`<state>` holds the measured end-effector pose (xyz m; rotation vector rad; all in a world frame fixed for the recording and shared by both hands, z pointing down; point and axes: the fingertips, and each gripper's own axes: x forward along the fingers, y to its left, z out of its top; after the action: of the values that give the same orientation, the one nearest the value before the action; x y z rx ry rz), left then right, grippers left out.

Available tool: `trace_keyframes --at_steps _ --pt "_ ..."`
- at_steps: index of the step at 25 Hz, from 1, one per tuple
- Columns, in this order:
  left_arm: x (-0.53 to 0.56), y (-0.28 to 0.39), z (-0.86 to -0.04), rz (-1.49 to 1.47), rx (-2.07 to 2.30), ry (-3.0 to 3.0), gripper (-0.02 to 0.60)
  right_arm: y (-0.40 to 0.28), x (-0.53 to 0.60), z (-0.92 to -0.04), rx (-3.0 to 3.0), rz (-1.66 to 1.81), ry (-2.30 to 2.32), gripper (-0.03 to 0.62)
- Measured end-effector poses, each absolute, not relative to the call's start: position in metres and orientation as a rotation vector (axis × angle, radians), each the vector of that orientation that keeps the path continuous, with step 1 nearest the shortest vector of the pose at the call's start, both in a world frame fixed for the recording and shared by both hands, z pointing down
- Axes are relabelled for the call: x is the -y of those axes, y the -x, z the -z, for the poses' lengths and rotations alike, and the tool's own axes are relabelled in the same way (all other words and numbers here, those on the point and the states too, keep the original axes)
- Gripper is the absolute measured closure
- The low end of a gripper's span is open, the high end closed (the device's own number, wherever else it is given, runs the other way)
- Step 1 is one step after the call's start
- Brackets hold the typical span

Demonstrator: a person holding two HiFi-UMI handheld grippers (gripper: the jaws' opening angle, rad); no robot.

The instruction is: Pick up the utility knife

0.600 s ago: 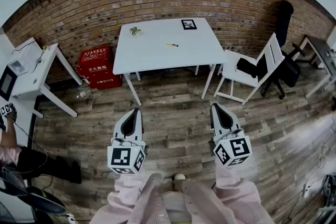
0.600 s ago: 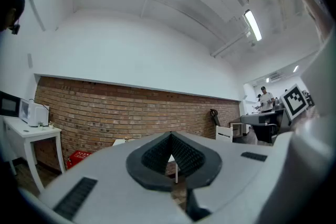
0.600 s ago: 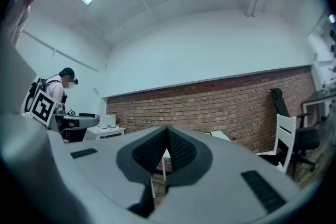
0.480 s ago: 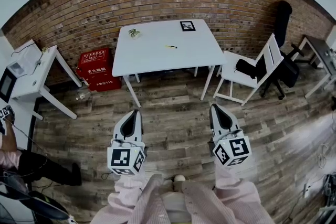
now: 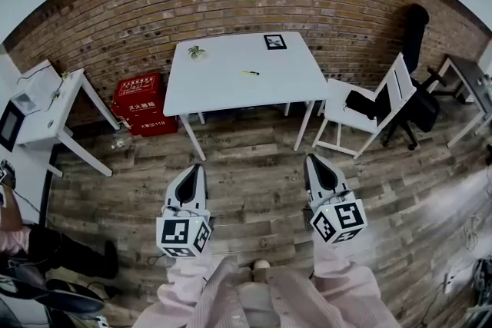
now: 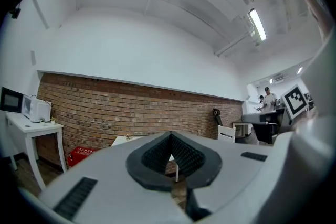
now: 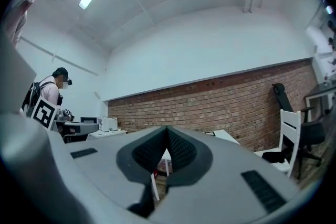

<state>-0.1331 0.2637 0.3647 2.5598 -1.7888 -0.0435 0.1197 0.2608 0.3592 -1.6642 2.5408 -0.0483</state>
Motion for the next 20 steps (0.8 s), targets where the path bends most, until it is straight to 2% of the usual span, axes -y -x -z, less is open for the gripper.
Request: trace_keyframes --at_steps 4,15,20 --pt "-0.260 0.126 -0.367 0.040 1.788 -2.543 0.590 -0.123 -0.253 -0.362 -2.576 0.060 1.635 0.587" --pt "-0.266 0.107 -0.379 0.003 1.792 -2.511 0.589 -0.139 -0.243 -0.374 -2.567 0.167 1.604 0.446" --pt "-0.259 0.109 -0.383 -0.006 1.800 -2.501 0.590 -0.138 -0.232 -0.377 -2.570 0.178 1.594 0.424"
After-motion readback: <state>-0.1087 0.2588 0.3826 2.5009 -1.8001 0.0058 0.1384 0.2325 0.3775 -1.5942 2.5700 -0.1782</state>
